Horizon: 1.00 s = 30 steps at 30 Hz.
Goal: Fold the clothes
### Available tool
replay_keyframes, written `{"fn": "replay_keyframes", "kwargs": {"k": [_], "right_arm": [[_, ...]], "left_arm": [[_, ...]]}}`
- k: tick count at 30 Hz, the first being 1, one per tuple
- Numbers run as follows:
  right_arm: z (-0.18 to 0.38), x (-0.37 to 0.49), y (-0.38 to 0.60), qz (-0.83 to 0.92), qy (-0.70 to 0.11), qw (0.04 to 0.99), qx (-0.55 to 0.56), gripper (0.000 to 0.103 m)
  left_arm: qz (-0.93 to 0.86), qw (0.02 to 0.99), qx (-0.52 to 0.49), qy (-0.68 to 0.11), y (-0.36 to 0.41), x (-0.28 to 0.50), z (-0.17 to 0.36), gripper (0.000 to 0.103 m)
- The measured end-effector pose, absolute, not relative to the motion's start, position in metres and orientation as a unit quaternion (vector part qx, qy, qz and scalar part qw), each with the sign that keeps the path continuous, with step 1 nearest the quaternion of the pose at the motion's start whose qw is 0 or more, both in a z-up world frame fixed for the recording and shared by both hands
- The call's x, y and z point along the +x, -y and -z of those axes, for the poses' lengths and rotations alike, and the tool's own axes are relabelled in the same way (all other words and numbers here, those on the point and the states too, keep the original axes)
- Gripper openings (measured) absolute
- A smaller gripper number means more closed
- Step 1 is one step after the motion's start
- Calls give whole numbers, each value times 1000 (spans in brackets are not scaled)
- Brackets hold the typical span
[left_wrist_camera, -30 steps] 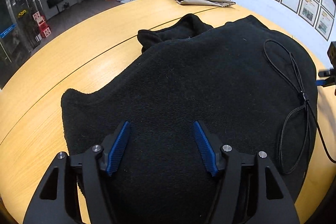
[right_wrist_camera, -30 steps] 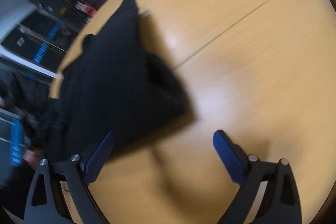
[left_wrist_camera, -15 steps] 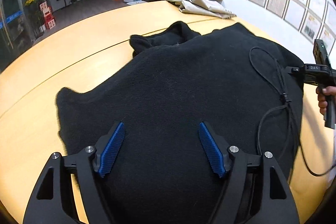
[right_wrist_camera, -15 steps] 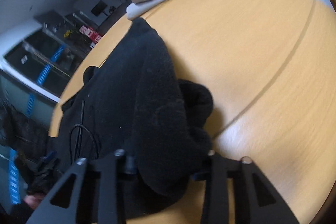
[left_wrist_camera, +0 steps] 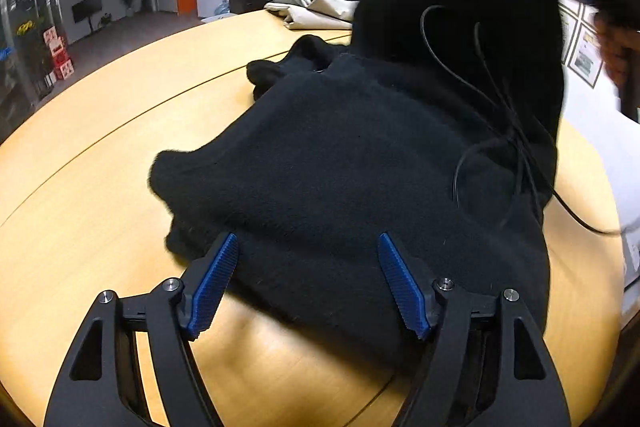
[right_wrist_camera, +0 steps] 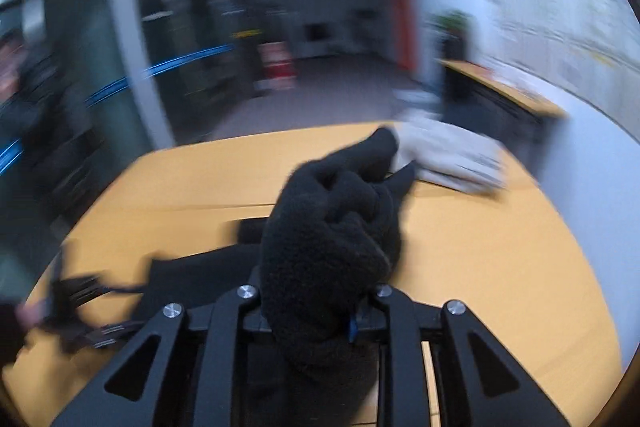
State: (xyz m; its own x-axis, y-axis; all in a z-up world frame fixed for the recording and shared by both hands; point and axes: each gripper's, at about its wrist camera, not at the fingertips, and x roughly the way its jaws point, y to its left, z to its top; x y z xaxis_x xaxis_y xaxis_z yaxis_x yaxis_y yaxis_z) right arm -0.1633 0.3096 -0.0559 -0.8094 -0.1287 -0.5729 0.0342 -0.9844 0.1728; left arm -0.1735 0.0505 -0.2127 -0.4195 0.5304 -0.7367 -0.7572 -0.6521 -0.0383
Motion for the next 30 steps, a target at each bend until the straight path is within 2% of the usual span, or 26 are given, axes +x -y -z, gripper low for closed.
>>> {"fn": "replay_keyframes", "kwargs": {"k": [2, 7, 9, 13, 20, 23, 26, 30], "right_arm": [[48, -162, -273, 947, 45, 96, 304, 23], [100, -194, -278, 921, 88, 66, 375, 23], [97, -194, -283, 924, 98, 69, 362, 23], [67, -187, -260, 931, 112, 97, 332, 22], [25, -154, -180, 908, 133, 285, 277, 22], [57, -155, -141, 897, 88, 297, 314, 22], [101, -160, -130, 890, 77, 254, 370, 22], [118, -163, -124, 893, 51, 232, 382, 22]], "left_arm": [[-833, 387, -367, -148, -50, -177, 209, 73], [-846, 379, -348, -140, -40, -178, 197, 73], [-842, 392, -344, -141, -46, -176, 196, 73], [-811, 421, -359, -191, -80, -175, 220, 73], [-816, 417, -371, -152, -84, -193, 234, 75], [-815, 418, -377, -135, -79, -199, 234, 75], [-816, 416, -384, -115, -72, -203, 229, 75], [-826, 396, -381, -125, -53, -204, 212, 74]]}}
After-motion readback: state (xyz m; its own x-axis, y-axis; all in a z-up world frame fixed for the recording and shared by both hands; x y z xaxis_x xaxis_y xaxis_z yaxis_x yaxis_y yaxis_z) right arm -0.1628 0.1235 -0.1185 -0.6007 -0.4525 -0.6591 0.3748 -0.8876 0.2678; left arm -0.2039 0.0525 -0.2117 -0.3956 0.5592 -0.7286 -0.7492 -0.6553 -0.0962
